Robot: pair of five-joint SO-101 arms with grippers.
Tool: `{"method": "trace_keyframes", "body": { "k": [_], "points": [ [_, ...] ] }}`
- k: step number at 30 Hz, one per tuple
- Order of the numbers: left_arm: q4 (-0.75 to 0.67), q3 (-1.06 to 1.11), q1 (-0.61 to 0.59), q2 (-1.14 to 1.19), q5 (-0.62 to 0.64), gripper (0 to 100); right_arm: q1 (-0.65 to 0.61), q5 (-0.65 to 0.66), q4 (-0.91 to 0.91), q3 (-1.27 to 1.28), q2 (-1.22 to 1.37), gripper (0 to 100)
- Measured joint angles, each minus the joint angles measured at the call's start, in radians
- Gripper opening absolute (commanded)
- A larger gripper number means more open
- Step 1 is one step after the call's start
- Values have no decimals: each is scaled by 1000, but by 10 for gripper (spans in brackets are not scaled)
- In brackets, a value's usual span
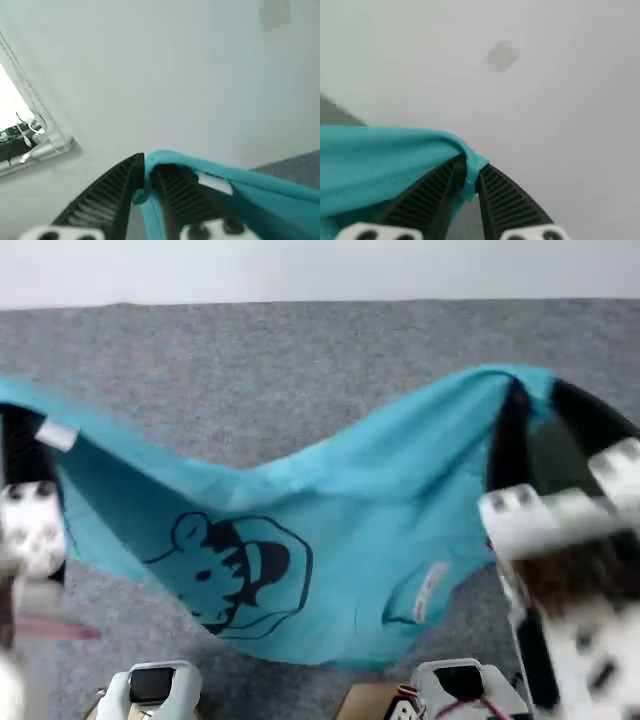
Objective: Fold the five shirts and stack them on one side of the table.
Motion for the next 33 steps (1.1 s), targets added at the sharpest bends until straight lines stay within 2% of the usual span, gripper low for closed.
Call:
{"method": "trace_keyframes", "body": {
  "k": [3,8,13,17,24,28,33],
  "points": [
    [-5,124,0,48,0,6,0,0,-72,201,5,10],
    [-132,379,0,176,-12,6,0,0,-284,582,15,10],
    [-336,614,2,336,-87,6,2,0,-614,967,15,10],
    [-531,706,2,502,-98,6,2,5,-922,1189,87,10],
    [-864,706,2,733,-100,6,2,21,-1324,1185,345,10],
    [-1003,654,2,818,-100,6,2,25,-1415,1045,509,10],
    [-1126,566,2,899,-100,6,2,25,-1432,763,721,10]
  ]
}}
